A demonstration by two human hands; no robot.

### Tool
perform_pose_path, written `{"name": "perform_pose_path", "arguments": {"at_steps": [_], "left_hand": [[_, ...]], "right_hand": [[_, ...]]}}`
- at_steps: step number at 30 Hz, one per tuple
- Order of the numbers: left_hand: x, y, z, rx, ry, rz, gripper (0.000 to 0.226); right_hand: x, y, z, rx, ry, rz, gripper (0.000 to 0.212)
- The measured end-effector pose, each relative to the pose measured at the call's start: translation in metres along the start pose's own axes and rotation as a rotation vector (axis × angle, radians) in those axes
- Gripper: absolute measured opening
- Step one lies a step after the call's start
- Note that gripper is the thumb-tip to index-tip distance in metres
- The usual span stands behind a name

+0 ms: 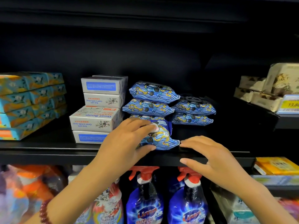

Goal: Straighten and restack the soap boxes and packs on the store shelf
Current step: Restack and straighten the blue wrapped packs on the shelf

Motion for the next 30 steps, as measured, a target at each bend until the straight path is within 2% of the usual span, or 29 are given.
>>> {"name": "perform_pose_path", "arguments": {"at_steps": [3, 5, 7, 9, 12, 14, 16, 19, 23, 26, 30], "left_hand": [[0.001, -0.001, -0.002, -0.009, -0.018, 0.002, 0.049], [0.002, -0.002, -0.004, -0.01, -0.027, 0.004, 0.05], [0.004, -0.004, -0.005, -0.008, -0.048, 0.003, 0.05], [0.005, -0.012, -0.005, -0.01, -0.101, -0.007, 0.048], [0.011, -0.037, 0.0, 0.049, -0.194, -0.057, 0.038], [0.02, -0.058, 0.006, 0.123, -0.2, -0.086, 0.036], [0.033, -0.077, 0.012, 0.198, -0.197, -0.1, 0.03], [0.052, -0.092, 0.019, 0.213, -0.143, -0.08, 0.024], [0.071, -0.088, 0.023, 0.11, -0.06, -0.067, 0.027], [0.076, -0.086, 0.023, 0.094, -0.062, -0.091, 0.026], [0.077, -0.084, 0.022, 0.076, -0.046, -0.124, 0.03]], "right_hand": [[-0.001, 0.002, 0.001, -0.015, 0.035, 0.022, 0.061], [-0.007, 0.0, 0.005, -0.008, 0.036, 0.091, 0.051], [-0.022, -0.009, 0.011, 0.017, -0.107, 0.148, 0.038], [-0.04, -0.024, 0.019, 0.082, -0.28, 0.104, 0.03], [-0.054, -0.049, 0.038, 0.176, -0.374, -0.051, 0.036], [-0.052, -0.064, 0.055, 0.221, -0.313, -0.121, 0.048], [-0.044, -0.079, 0.072, 0.292, -0.178, -0.21, 0.058], [-0.029, -0.089, 0.086, 0.335, -0.038, -0.307, 0.058], [-0.024, -0.089, 0.086, 0.355, -0.111, -0.322, 0.053], [-0.026, -0.083, 0.086, 0.322, -0.172, -0.372, 0.054], [-0.031, -0.078, 0.082, 0.301, -0.195, -0.405, 0.042]]}}
Point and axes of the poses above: each hand's wrist, its own z-axis towards the middle knuckle, its own x-axis out of the palm, y = z × x, the point moved 5 cm from there along z, towards the middle knuckle, and after that the axes turned 4 degrees about -z, right-handed, at the moved point
